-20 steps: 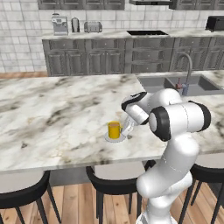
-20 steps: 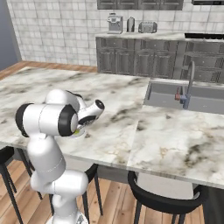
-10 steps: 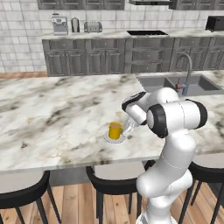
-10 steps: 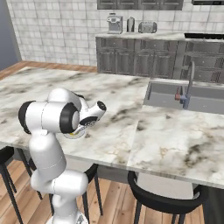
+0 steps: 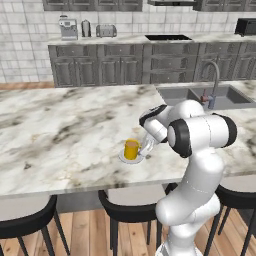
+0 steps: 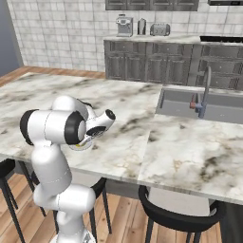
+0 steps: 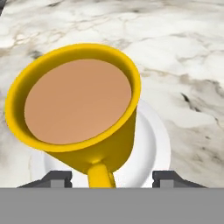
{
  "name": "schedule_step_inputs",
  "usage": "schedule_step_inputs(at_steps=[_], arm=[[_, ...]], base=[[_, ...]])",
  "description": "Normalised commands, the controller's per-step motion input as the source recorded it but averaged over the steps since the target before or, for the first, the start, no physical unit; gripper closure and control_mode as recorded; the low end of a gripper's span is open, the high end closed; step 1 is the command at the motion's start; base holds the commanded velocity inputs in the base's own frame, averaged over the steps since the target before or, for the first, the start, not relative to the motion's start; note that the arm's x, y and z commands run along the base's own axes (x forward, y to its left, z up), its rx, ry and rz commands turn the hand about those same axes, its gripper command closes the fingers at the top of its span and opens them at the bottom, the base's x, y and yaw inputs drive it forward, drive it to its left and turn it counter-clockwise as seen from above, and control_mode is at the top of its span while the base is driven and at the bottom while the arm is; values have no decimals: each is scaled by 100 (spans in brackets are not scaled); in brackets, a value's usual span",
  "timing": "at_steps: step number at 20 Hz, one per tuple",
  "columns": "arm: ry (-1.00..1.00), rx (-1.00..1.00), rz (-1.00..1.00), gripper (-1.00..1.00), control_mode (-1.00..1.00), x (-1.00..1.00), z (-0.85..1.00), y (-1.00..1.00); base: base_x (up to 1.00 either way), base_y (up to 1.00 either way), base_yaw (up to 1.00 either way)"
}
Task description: Pick the cup of tea, navigate to the dining table, and place it on the saucer.
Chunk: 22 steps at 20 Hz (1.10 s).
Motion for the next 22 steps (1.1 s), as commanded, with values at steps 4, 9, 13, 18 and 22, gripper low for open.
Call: schedule_step_inputs(at_steps=[4,9,13,18,22], arm=[[-5,0,0,-100,-100,0,20,0],[-9,1,0,-100,-100,-5,58,0],[-4,6,2,-100,-100,-46,58,0],[0,5,0,-100,-100,-97,62,-1],[0,1,-4,-100,-100,-100,76,-4]], base=[[0,0,0],[0,0,0],[0,0,0],[0,0,0],[0,0,0]])
